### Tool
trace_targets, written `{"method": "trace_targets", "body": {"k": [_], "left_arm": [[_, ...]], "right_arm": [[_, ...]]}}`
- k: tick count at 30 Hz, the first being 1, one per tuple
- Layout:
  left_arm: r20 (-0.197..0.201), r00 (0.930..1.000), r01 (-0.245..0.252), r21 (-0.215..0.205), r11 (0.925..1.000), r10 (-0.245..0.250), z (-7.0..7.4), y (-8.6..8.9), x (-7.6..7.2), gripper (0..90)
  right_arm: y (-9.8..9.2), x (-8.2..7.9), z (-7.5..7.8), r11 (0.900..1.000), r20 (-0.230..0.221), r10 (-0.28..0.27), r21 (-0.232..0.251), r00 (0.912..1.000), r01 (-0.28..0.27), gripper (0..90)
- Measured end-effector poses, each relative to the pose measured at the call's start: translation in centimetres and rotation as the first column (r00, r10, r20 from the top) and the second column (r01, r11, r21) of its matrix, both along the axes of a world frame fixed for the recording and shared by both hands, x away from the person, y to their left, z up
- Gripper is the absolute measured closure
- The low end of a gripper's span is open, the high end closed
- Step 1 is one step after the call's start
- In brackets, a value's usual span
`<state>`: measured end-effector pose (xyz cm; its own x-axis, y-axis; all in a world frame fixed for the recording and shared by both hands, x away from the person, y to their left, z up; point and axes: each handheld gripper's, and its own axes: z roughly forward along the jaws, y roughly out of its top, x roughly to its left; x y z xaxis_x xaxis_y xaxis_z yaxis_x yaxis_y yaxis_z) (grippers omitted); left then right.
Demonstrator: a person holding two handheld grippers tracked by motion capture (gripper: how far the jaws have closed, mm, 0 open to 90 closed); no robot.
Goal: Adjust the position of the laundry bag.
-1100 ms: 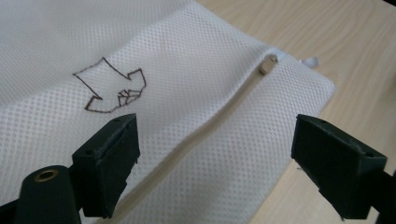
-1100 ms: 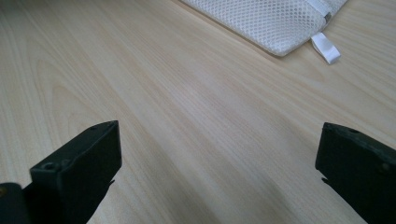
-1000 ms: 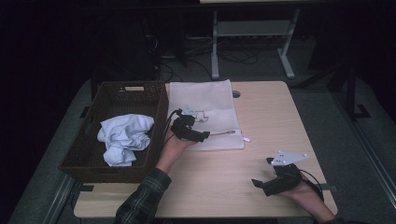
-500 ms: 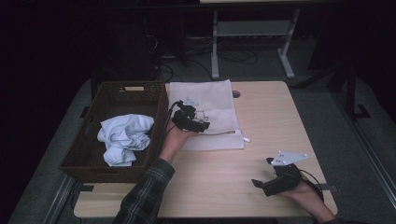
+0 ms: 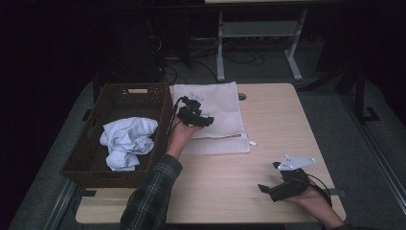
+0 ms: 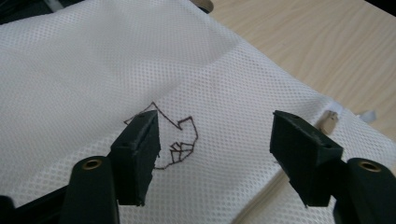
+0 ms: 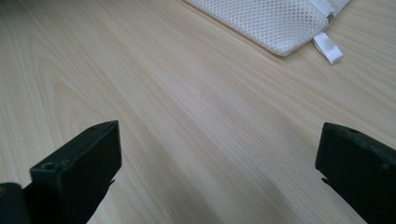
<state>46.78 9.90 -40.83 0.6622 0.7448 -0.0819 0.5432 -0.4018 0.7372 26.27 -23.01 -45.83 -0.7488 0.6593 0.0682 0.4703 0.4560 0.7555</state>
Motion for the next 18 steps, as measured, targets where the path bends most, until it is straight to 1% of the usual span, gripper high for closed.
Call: {"method": "trace_targets", "body": {"k": [5, 6, 7, 8, 10, 11, 13, 15, 16, 17, 18], "left_arm": [[0.003, 0.9998, -0.019, 0.016, 0.9997, 0.019, 0.1, -0.3, 1.0, 41.9], [0.013, 0.9996, -0.024, 0.016, 0.9996, 0.023, 0.1, -0.3, 1.2, 44.1], [0.013, 0.9996, -0.024, 0.016, 0.9996, 0.023, 0.1, -0.3, 1.2, 46.8], [0.006, 0.9995, -0.031, 0.022, 0.9993, 0.031, 0.0, -0.4, 1.6, 49.1], [-0.003, 0.9994, -0.035, 0.02, 0.9992, 0.035, -0.2, -0.4, 2.0, 51.9], [-0.003, 0.9994, -0.035, 0.02, 0.9992, 0.035, -0.2, -0.4, 2.0, 53.6], [0.0, 0.9989, -0.048, 0.02, 0.9987, 0.048, -0.4, -0.5, 2.7, 58.2], [0.004, 0.9986, -0.052, 0.02, 0.9984, 0.052, -0.4, -0.5, 2.8, 62.1], [0.006, 0.9982, -0.06, 0.026, 0.9978, 0.06, -0.6, -0.5, 3.3, 65.3], [0.006, 0.9982, -0.06, 0.026, 0.9978, 0.06, -0.6, -0.5, 3.3, 66.6], [-0.001, 0.9978, -0.067, 0.031, 0.9973, 0.067, -0.8, -0.4, 3.6, 69.0]], "right_arm": [[0.0, 0.0, 0.0, 1.0, 0.001, 0.001, 0.0, 1.0, -0.001, 0.0], [0.0, 0.0, 0.0, 1.0, 0.002, 0.002, 0.0, 1.0, -0.002, 0.0], [0.0, 0.0, 0.0, 1.0, 0.002, 0.003, 0.0, 1.0, -0.003, 0.0], [0.0, -0.1, 0.0, 1.0, 0.002, 0.003, 0.001, 1.0, -0.003, 0.0], [0.0, 0.0, 0.0, 1.0, 0.002, 0.004, 0.002, 1.0, -0.004, 0.0], [0.0, 0.0, 0.0, 1.0, 0.002, 0.004, 0.002, 1.0, -0.004, 0.0], [0.0, -0.1, 0.0, 1.0, 0.004, 0.004, 0.002, 1.0, -0.004, 0.0], [0.0, -0.1, 0.1, 1.0, 0.003, 0.004, 0.004, 1.0, -0.004, 0.0], [0.0, -0.2, 0.1, 1.0, 0.005, 0.007, 0.004, 1.0, -0.007, 0.0], [0.0, -0.2, 0.1, 1.0, 0.005, 0.007, 0.005, 1.0, -0.007, 0.0], [0.0, -0.1, 0.1, 1.0, 0.005, 0.006, 0.005, 1.0, -0.006, 0.0]]}}
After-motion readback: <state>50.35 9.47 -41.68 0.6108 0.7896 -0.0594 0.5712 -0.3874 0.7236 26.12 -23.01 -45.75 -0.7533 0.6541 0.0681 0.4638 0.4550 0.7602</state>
